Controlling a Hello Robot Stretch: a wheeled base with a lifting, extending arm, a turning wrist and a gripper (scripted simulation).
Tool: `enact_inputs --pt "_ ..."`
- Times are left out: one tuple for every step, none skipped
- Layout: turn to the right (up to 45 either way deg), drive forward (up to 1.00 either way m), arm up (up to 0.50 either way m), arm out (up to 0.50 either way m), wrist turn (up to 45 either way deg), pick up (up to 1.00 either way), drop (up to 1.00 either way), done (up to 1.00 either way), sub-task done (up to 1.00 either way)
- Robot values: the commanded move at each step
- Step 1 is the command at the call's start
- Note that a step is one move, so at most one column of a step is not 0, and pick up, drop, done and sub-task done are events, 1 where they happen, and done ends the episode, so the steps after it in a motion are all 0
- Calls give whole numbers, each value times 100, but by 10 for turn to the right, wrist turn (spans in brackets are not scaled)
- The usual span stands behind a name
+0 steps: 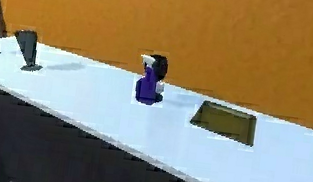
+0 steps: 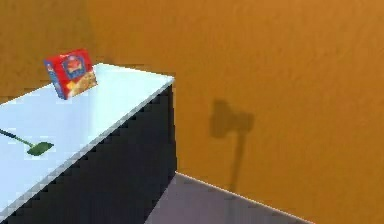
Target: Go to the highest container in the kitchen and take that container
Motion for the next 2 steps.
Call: enact_inputs --pt "450 0 0 0 0 0 0 0 0" --pt "180 0 0 0 0 0 0 0 0"
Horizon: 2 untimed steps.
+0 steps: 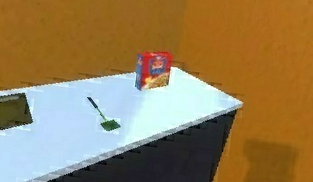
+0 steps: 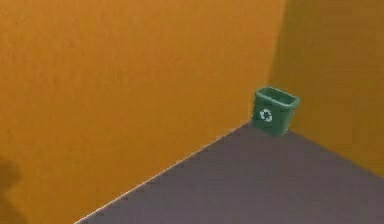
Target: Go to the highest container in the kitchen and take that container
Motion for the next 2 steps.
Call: enact_inputs --pt "0 35 0 0 0 0 0 0 0" --pt "-450 0 0 0 0 0 0 0 0"
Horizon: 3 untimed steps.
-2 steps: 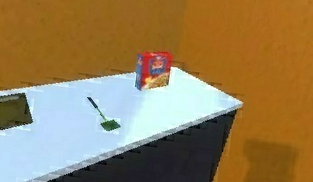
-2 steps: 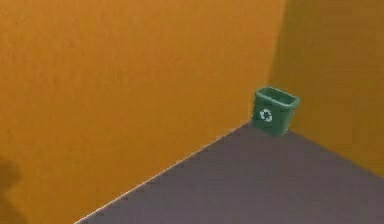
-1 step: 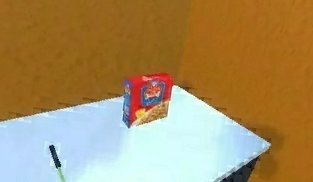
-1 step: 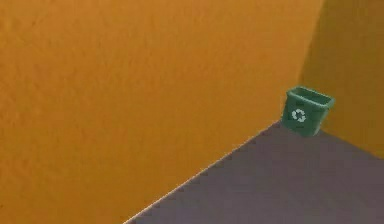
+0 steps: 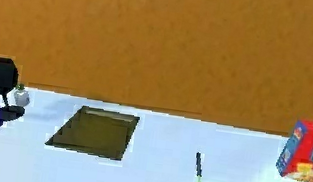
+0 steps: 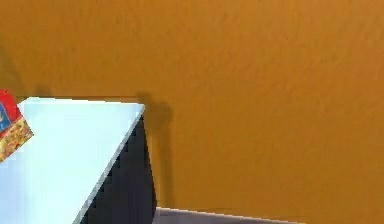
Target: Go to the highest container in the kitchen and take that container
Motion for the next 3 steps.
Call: enact_inputs --pt "-450 0 0 0 0 0 0 0 0" --pt "-450 0 0 0 0 0 0 0 0" --pt "-360 0 0 0 0 0 0 0 0"
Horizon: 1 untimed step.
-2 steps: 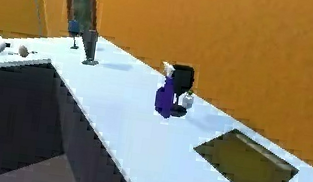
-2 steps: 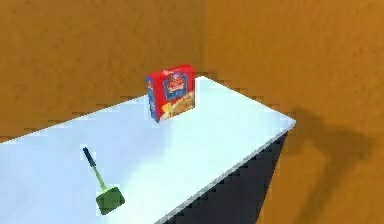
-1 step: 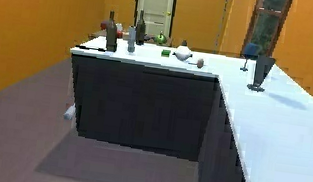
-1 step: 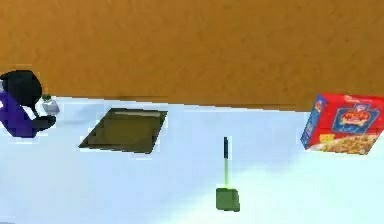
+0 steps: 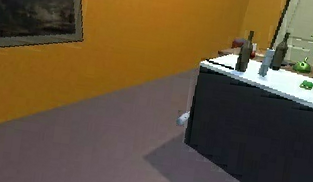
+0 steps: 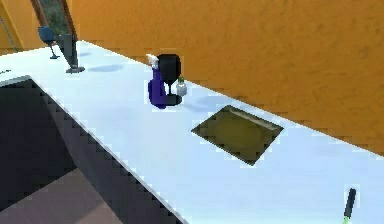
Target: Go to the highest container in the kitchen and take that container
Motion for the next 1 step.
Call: enact_inputs --pt "0 0 50 0 0 0 0 0 0"
